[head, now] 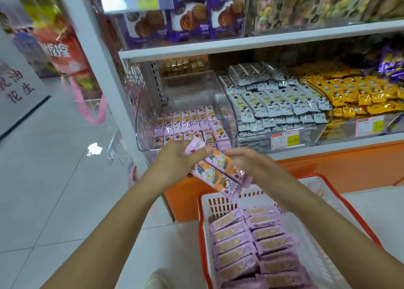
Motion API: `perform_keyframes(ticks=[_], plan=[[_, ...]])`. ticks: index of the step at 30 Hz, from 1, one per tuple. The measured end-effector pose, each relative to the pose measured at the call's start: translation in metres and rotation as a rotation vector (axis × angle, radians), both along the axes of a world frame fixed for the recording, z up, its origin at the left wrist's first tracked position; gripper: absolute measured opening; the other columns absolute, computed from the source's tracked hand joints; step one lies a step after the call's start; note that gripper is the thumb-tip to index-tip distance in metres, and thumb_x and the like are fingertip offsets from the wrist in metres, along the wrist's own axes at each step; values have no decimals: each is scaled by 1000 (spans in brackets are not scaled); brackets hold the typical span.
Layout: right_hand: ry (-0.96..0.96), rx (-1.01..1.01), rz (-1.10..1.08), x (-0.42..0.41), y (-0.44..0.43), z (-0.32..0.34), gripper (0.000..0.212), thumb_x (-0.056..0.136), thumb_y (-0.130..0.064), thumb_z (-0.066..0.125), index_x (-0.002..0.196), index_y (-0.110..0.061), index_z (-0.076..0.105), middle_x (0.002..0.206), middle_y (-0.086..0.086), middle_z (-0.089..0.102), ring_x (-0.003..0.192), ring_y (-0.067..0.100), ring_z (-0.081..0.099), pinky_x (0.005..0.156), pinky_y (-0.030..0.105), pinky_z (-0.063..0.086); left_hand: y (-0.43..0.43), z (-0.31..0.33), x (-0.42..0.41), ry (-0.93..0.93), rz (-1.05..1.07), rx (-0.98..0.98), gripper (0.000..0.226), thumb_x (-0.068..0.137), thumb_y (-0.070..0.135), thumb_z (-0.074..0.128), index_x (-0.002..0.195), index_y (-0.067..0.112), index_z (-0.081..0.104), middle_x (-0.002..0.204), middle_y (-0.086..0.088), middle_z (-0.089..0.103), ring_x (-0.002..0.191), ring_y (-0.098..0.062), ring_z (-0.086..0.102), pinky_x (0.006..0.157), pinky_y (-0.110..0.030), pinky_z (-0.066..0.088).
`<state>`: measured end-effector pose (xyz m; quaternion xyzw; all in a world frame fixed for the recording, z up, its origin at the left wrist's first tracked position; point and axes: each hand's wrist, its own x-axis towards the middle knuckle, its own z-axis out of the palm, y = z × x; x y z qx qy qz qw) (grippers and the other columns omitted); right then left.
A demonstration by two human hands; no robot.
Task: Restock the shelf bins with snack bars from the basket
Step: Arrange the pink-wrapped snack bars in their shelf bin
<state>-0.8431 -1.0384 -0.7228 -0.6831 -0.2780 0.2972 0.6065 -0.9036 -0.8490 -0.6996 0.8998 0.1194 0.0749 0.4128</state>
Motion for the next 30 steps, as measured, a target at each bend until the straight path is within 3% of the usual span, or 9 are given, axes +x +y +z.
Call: perform_keyframes(ticks=[1, 2, 4, 7, 12, 17, 21, 25, 30], plan=[[-207, -90, -8, -1, 5, 3, 66, 63, -72, 69, 120, -41, 57, 116, -22, 63, 88, 2, 65, 87, 29, 51, 4, 1, 3, 22, 33, -1, 74, 81, 55, 58, 103, -16, 52, 78, 7, 22, 63, -7, 17, 57, -32, 42], [-408, -197, -20, -4, 12, 4, 75, 60, -72, 71, 126, -44, 50, 123, -28, 53, 101, -2, 57, 92, 23, 45, 10, 2, 5, 34, 54, -28, 64, 77, 59, 58, 81, -4, 60, 66, 6, 29, 54, -9, 25, 60, -37, 45], [-832, -343, -58, -10, 30, 6, 80, 69, -63, 72, 138, -37, 41, 126, -25, 39, 115, -5, 35, 93, 8, 28, 20, 5, 5, 48, 99, -81, 57, 80, 57, 59, 83, 0, 63, 56, -5, 55, 45, -11, 54, 60, -32, 49], [-1145, -316, -142, -10, 57, 13, 66, 80, -39, 69, 137, -20, 44, 123, -5, 48, 112, 10, 40, 90, 19, 36, 31, 14, 4, -23, 161, -148, 37, 89, 40, 59, 69, 9, 64, 51, 4, 60, 39, -1, 50, 45, -11, 41], [-1124, -325, -110, 18, 98, 26, 72, 73, -32, 70, 137, -19, 39, 119, 2, 46, 110, 19, 44, 84, 28, 41, 51, 18, 13, -152, 230, -261, 41, 93, 47, 50, 83, 12, 69, 78, -8, 72, 74, -21, 68, 75, -32, 54], [-852, -467, 14, 58, 153, 32, 83, 75, -36, 74, 141, -17, 29, 130, 8, 43, 110, 22, 47, 81, 32, 42, 67, 3, 33, -201, 363, -413, 32, 96, 46, 43, 89, 23, 64, 89, -1, 69, 83, -14, 66, 80, -30, 52], [-628, -543, -22, 100, 182, 39, 80, 85, -34, 68, 146, -15, 20, 142, 8, 44, 84, 15, 56, 62, 23, 44, 77, -15, 47, -201, 336, -174, 33, 94, 40, 50, 116, 18, 60, 105, 1, 65, 98, -19, 61, 82, -24, 46], [-651, -867, -30, 126, 195, 28, 96, 87, -50, 62, 154, -18, 0, 146, 13, 41, 114, 27, 55, 87, 32, 46, 80, -31, 42, -134, 245, 230, 22, 93, 18, 51, 106, 14, 68, 101, -6, 71, 92, -24, 64, 76, -26, 45], [-809, -1172, 61, 115, 201, -5, 89, 84, -58, 58, 153, -24, 13, 151, 14, 29, 136, 31, 34, 99, 39, 42, 83, -43, 41, -17, 124, 354, 24, 95, 23, 47, 100, 16, 70, 93, -8, 71, 86, -25, 63, 71, -31, 48]])
